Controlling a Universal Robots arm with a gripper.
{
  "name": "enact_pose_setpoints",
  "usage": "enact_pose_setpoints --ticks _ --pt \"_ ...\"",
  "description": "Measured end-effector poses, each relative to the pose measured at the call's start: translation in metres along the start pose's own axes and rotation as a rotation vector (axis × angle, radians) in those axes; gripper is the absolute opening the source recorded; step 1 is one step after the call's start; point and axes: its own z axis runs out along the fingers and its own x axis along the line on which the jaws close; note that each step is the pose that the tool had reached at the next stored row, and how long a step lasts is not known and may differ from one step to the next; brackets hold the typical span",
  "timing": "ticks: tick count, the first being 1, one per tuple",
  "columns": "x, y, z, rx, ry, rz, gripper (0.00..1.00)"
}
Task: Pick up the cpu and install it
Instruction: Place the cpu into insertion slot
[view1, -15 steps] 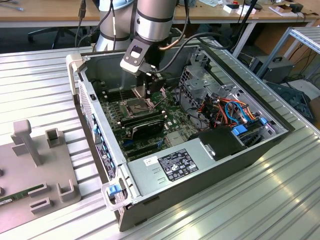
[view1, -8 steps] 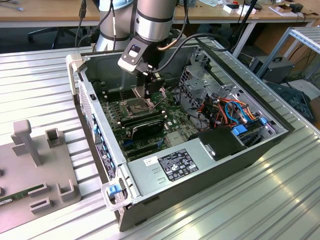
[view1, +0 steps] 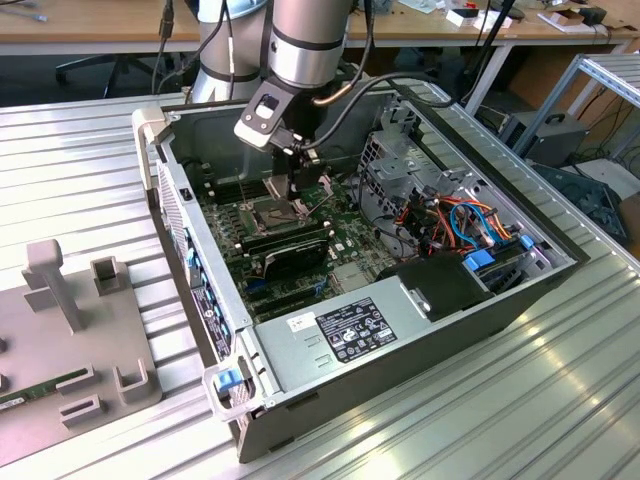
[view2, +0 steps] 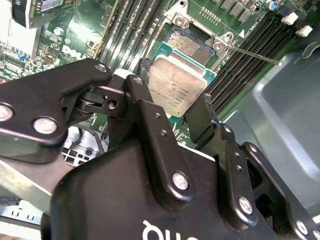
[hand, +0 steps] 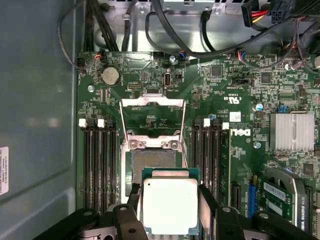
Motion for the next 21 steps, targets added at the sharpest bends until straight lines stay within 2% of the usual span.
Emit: enact_pose_setpoints --ticks 5,7,9,12,15,19,21 --pt "0.0023 -0.0002 0.0054 -0.0005 -0.0009 0.013 0.55" --pt "0.0033 -0.0003 0.0069 -0.0059 -0.0008 0.013 0.55" --pt "0.0065 -0.0004 0.0085 -0.0210 -0.0006 0.011 0.55" --pt "0.0083 -0.0011 0.0124 -0.0318 -0.0004 0.009 0.55" --pt "0.0097 -0.0016 0.0190 -0.0327 -0.0003 0.008 0.55" --pt "0.0099 -0.0017 0.0192 -0.0327 -0.0003 0.008 0.55" --pt "0.0121 -0.0017 0.0198 -0.0327 -0.0004 0.008 0.55"
